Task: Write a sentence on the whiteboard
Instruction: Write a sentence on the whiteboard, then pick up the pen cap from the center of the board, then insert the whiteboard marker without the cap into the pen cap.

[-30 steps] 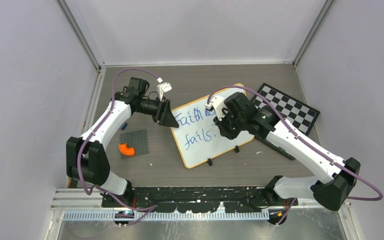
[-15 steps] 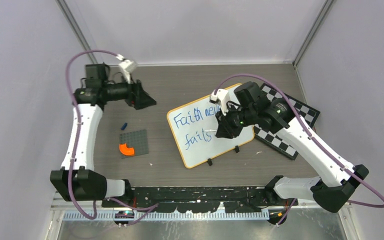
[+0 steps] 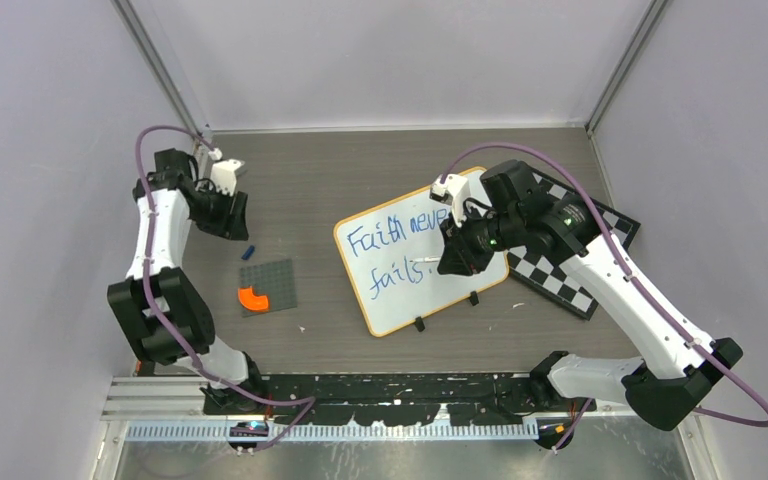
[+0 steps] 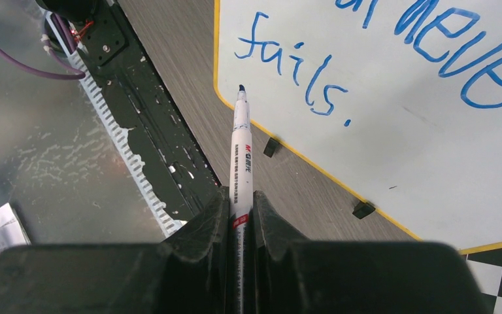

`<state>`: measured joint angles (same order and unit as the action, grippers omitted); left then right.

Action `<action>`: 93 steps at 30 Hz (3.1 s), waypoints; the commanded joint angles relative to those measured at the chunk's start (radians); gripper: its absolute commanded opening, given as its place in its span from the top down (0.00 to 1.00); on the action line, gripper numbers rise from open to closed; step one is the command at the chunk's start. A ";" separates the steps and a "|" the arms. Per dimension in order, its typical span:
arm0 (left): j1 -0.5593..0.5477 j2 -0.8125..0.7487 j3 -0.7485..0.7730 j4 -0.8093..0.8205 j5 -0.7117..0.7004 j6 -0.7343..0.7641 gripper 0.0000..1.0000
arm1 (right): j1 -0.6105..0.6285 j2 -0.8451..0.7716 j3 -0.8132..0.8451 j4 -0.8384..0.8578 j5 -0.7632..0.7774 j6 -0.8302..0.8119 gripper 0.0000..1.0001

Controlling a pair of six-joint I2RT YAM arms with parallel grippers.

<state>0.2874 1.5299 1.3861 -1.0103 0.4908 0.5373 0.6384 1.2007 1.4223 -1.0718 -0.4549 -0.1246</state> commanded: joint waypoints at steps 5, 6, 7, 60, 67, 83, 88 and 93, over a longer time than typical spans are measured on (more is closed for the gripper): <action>0.003 0.089 -0.103 0.159 -0.224 0.046 0.57 | -0.009 -0.015 0.020 0.016 -0.029 0.009 1.00; 0.002 0.108 -0.108 0.170 -0.231 0.043 0.57 | -0.010 -0.015 0.017 0.016 -0.028 0.009 1.00; 0.001 0.126 -0.114 0.182 -0.235 0.040 0.57 | -0.010 -0.015 0.013 0.017 -0.028 0.010 1.00; -0.069 0.234 -0.240 0.262 -0.100 0.081 1.00 | -0.015 0.040 0.019 0.025 0.001 0.003 1.00; -0.063 0.043 -0.106 0.118 0.052 -0.056 1.00 | -0.072 0.047 0.049 0.034 -0.055 0.063 1.00; -0.525 -0.268 0.281 -0.135 0.242 -0.134 1.00 | -0.242 0.067 0.009 0.177 -0.301 0.245 1.00; -0.768 -0.274 0.246 -0.172 0.173 -0.062 1.00 | -0.247 0.065 0.014 0.226 -0.396 0.304 1.00; -0.878 -0.224 0.221 -0.178 0.117 -0.024 1.00 | -0.244 0.074 -0.026 0.263 -0.448 0.352 1.00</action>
<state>-0.5373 1.2690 1.6184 -1.1553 0.6628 0.4629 0.3908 1.2747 1.4197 -0.8822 -0.8093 0.1596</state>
